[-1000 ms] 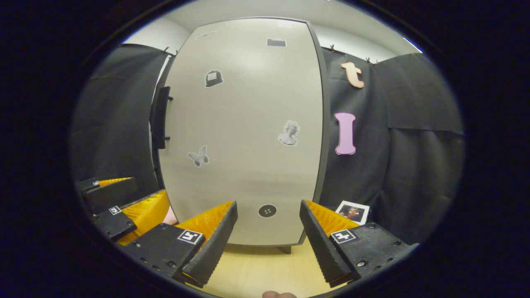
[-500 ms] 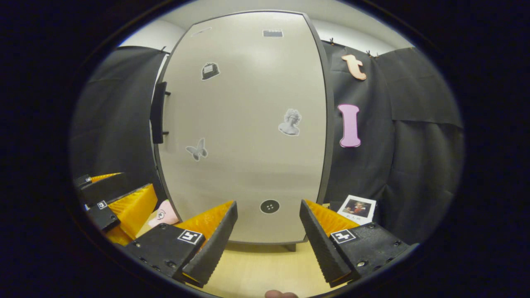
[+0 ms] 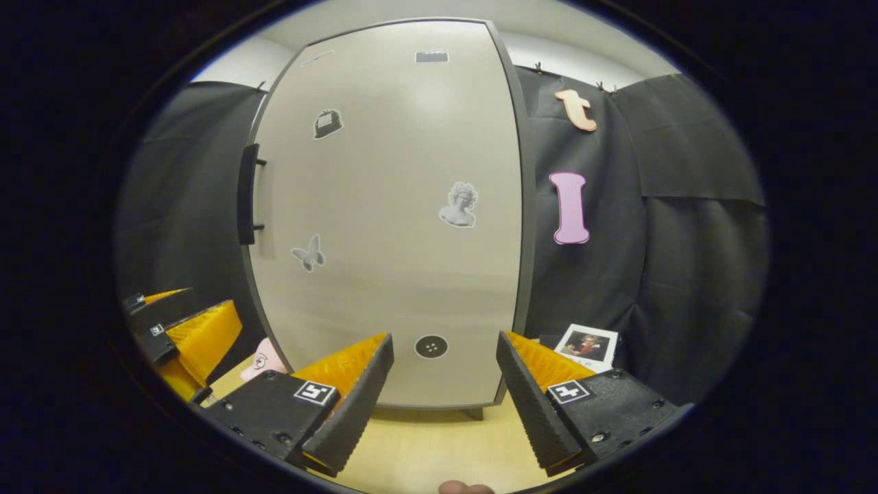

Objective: Open the cabinet door with the right hand, grasp the bottle in the cabinet with the left hand and place it on the coaster, then close the cabinet door with the right hand.

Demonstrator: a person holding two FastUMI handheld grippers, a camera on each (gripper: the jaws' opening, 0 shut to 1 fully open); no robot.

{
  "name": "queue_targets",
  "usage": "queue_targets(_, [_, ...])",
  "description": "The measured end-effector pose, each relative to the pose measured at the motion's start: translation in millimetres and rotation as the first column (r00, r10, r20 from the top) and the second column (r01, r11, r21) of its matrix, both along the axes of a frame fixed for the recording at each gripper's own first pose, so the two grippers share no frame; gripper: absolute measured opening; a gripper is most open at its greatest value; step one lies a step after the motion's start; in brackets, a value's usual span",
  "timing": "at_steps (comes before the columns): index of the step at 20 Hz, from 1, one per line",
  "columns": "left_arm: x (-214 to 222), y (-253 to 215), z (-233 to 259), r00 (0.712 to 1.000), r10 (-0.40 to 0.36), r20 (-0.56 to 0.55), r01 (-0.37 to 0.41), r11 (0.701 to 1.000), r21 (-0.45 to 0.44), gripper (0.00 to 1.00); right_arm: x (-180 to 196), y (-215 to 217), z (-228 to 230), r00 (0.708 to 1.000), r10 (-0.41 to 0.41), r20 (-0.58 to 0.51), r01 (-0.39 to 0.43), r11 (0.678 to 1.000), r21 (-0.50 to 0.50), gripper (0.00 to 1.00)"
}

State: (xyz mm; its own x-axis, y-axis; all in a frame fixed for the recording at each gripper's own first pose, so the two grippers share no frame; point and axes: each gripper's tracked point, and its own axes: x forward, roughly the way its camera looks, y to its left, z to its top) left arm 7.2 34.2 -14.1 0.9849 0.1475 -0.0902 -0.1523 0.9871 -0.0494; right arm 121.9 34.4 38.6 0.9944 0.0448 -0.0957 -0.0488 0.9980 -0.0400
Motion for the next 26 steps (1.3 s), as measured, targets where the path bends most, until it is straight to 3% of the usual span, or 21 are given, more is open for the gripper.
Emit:
queue_targets(11, [-0.8,-3.0,-5.8,1.000,-0.001,-0.025,0.001,1.000,0.009,0.96,2.8,-4.3,-6.2,1.000,0.000,-0.018,0.000,1.000,0.008,0.96])
queue_targets(18, [-0.3,-4.2,2.5,1.000,0.016,0.022,-0.016,1.000,-0.025,0.96,0.0,-6.5,10.7,0.999,-0.002,0.032,0.003,1.000,-0.004,0.98])
queue_targets(26, [-0.9,-5.4,-3.9,0.999,0.030,0.010,-0.030,0.999,0.028,0.96,-7.8,-19.3,26.0,0.996,-0.034,0.083,0.035,0.999,-0.010,0.98])
